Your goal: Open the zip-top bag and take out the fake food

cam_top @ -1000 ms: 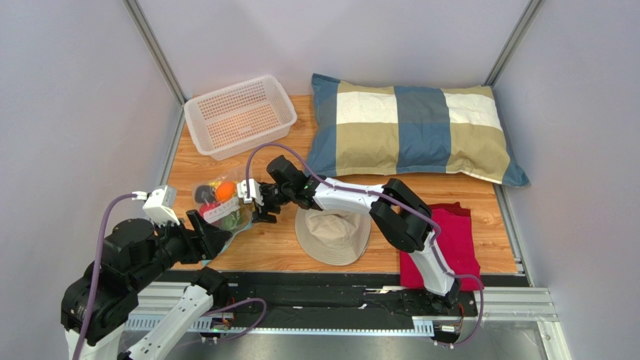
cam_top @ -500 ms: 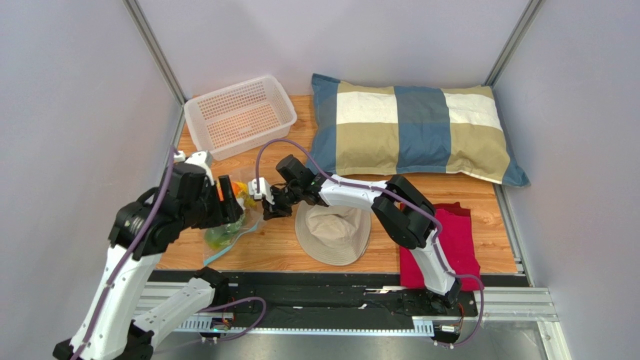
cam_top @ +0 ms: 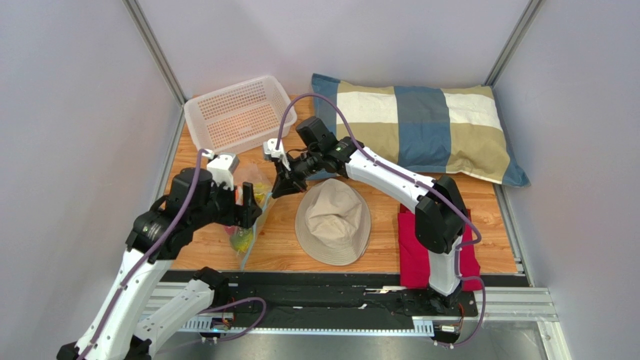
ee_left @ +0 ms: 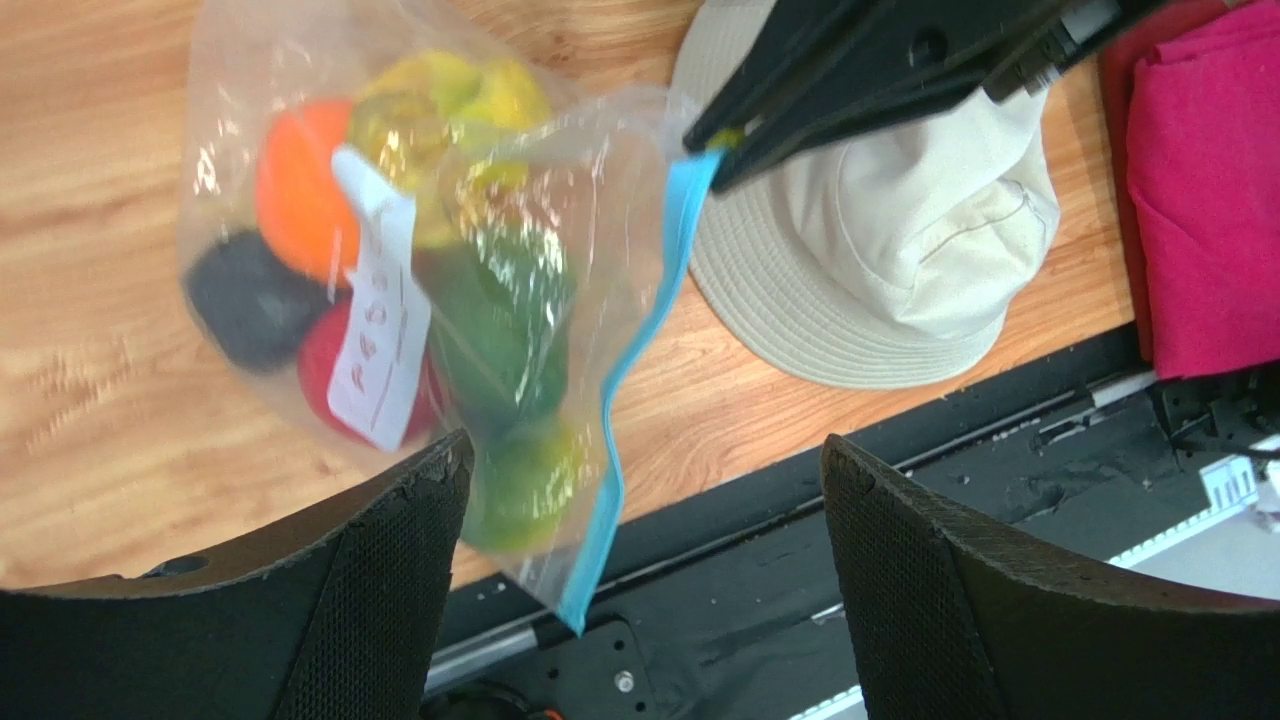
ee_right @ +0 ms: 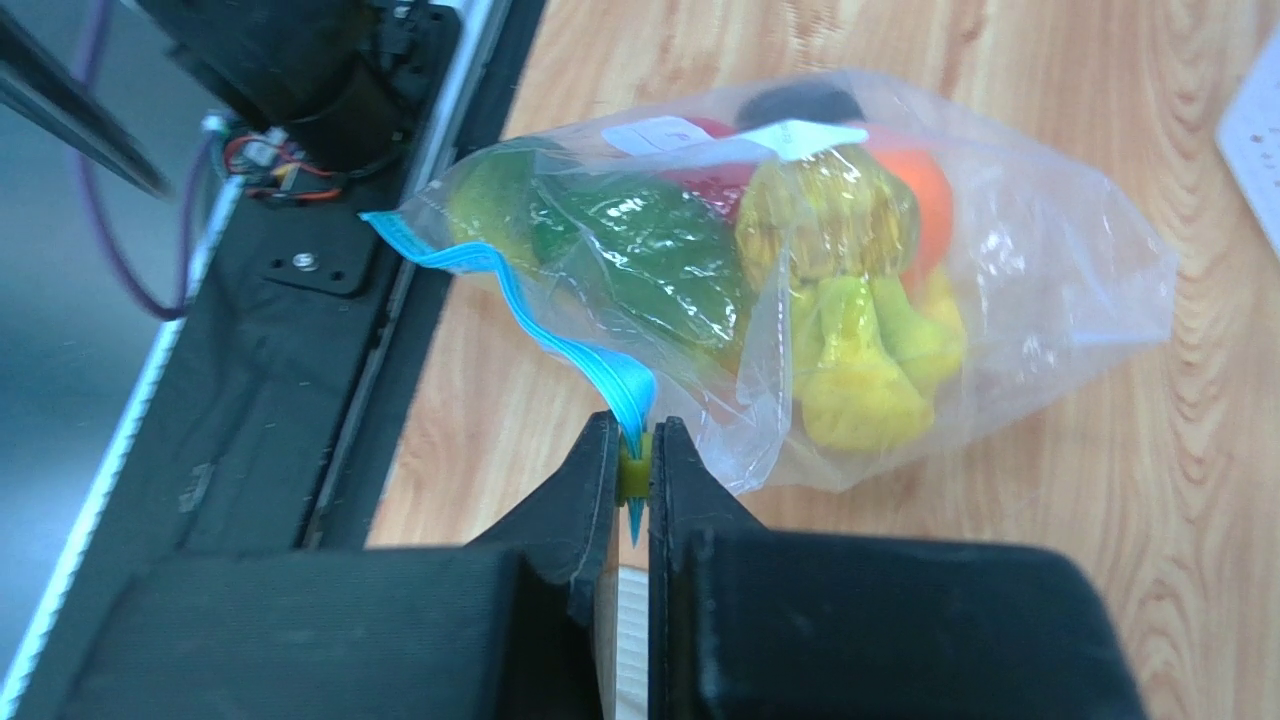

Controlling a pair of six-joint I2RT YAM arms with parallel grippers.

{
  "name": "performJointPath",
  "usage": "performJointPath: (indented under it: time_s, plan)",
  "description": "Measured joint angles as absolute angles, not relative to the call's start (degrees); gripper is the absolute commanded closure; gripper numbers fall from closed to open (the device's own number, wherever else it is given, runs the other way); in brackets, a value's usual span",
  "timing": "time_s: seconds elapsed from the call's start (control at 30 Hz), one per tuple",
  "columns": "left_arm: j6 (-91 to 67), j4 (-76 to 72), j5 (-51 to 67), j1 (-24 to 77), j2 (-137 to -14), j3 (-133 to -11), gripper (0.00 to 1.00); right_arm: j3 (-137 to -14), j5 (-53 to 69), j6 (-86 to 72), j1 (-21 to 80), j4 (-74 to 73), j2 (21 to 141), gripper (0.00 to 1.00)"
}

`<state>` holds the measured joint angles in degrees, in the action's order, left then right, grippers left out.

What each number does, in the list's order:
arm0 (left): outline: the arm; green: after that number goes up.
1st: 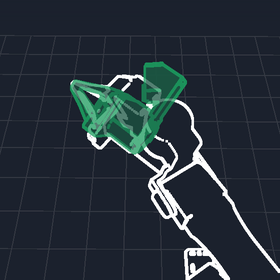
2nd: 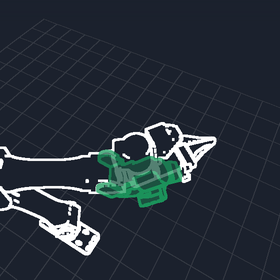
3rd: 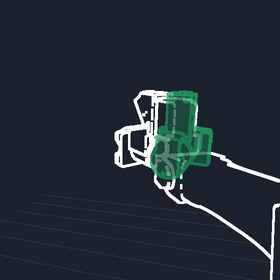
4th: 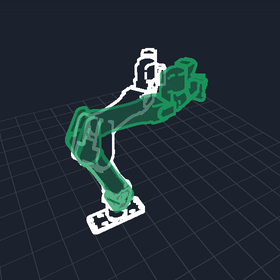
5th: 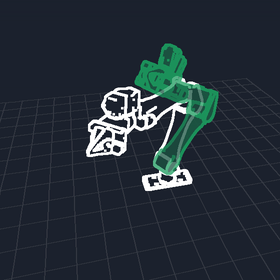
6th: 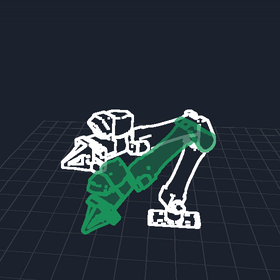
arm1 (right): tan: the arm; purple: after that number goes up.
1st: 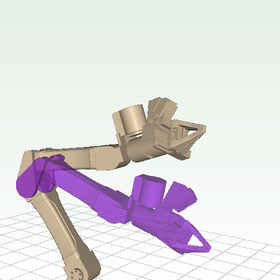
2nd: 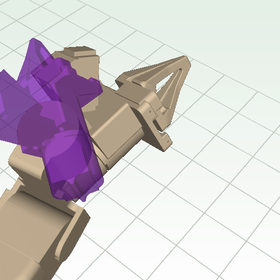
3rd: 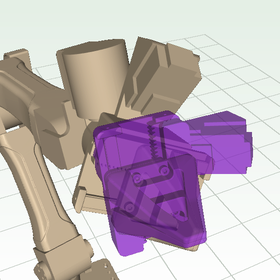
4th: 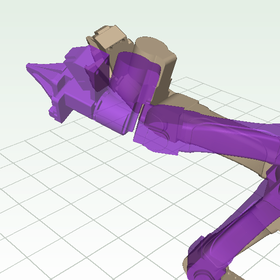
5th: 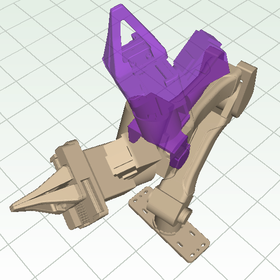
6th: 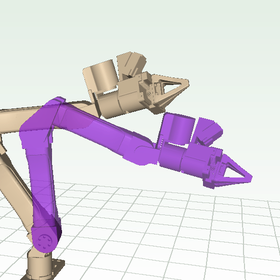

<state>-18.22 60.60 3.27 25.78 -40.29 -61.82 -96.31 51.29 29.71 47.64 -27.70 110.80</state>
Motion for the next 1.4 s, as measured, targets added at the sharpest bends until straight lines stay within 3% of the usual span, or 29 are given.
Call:
performJointPath:
  time_s: [0.27,0.37,0.4,0.43,0.47,0.5,0.53,0.6,0.77,1.07,1.17,1.2,1.27,1.3,1.33,1.37,1.4]
  plan:
    - [-13.72,53.8,6.17,25.74,-55.44,-62.39,0.23,-105.62,52.95,29.41,47.7,-39.51,110.8,1.0]
    - [-12.56,52.05,6.42,25.8,-55.33,-60.4,0.39,-108.07,53.1,28.67,47.57,-40.73,110.8,1.0]
    - [-12.29,51.88,6.5,25.8,-55.13,-60.29,0.57,-108.68,53.12,28.25,47.57,-41.12,110.8,1.0]
    - [-11.99,51.53,6.5,25.8,-54.98,-60.29,0.67,-108.99,53.12,27.92,47.57,-41.3,110.85,1.0]
    - [-11.97,51.24,6.52,25.8,-54.94,-60.34,0.79,-109.32,53.15,27.24,47.59,-41.36,110.87,0.95]
    - [-11.31,51.11,6.63,25.8,-54.96,-60.51,0.91,-109.56,53.08,26.59,47.59,-41.34,110.93,0.69]
    - [-10.87,51.05,6.68,25.89,-55.07,-60.73,0.94,-109.69,53.01,26.0,47.59,-41.25,111.04,0.54]
    - [-10.2,51.24,6.33,26.2,-55.27,-61.06,1.0,-109.75,52.56,24.38,47.59,-41.08,111.22,0.37]
    - [-8.75,51.27,5.89,26.15,-54.37,-61.21,1.0,-102.85,50.89,22.28,47.03,-34.35,108.86,0.34]
    - [-7.16,51.11,10.94,26.11,-50.3,-61.12,1.0,-93.67,50.89,17.08,46.35,-21.08,106.67,0.47]
    - [-7.01,51.07,12.27,26.11,-49.06,-60.6,1.0,-93.65,50.96,14.72,46.33,-16.73,106.65,0.59]
    - [-6.98,51.07,12.58,26.11,-48.73,-60.47,1.0,-93.6,51.07,13.93,46.33,-15.57,106.65,0.76]
    - [-6.96,51.05,12.86,26.11,-48.36,-60.36,0.99,-93.58,51.44,12.71,46.3,-14.33,106.65,0.91]
    - [-6.96,51.0,12.97,26.11,-48.29,-60.36,0.85,-93.58,51.72,12.78,46.33,-13.98,106.65,1.0]
    - [-6.98,50.92,12.95,26.11,-48.27,-60.34,0.71,-93.58,52.18,12.47,46.41,-13.78,106.65,1.0]
    - [-7.07,50.89,12.86,26.11,-48.27,-60.38,0.63,-93.58,52.56,12.14,46.44,-13.78,106.65,1.0]
    - [-7.27,51.05,12.58,26.11,-48.29,-60.47,0.62,-93.58,52.9,12.01,46.41,-13.85,106.65,1.0]
